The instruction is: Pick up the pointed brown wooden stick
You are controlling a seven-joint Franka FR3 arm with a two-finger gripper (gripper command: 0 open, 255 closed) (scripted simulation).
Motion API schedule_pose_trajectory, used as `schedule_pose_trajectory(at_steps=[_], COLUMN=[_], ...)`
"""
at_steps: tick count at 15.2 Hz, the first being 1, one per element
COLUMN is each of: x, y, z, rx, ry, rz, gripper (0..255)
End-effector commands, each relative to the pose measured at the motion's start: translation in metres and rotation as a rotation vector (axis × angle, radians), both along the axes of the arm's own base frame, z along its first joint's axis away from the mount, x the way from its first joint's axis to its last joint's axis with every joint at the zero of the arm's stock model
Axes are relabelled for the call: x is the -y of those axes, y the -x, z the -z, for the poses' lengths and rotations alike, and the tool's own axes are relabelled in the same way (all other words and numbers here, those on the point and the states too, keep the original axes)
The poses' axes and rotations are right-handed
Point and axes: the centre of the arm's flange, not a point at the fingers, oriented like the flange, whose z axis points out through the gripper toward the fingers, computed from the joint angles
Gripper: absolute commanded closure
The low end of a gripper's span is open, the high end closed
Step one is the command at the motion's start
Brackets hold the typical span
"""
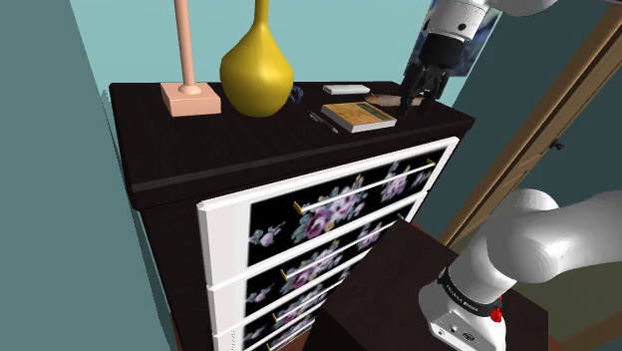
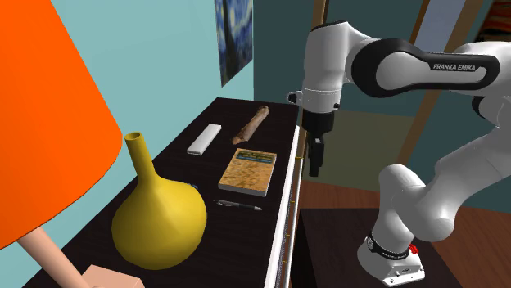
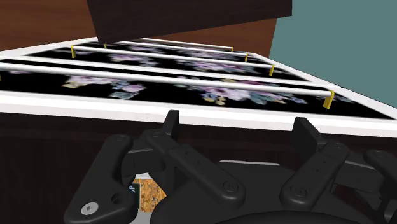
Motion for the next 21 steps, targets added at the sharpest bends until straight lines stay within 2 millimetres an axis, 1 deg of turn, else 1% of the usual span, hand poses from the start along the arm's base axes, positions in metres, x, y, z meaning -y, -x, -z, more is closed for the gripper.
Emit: schedule_pose_trajectory(at_steps=[1, 6, 11, 16, 21], x=[0.0, 0.066, 0.134, 0.2, 0.262], y=[0.0, 0.013, 0.014, 0.001, -0.023], z=[0.0, 0.005, 0.011, 0.018, 0.026], rx=[0.0, 0.026, 0.052, 0.078, 0.104], ry=[0.0, -0.014, -0.028, -0.042, -0.056], rz=[0.0, -0.188, -0.377, -0.565, -0.754], gripper=[0, 0, 0, 0, 0])
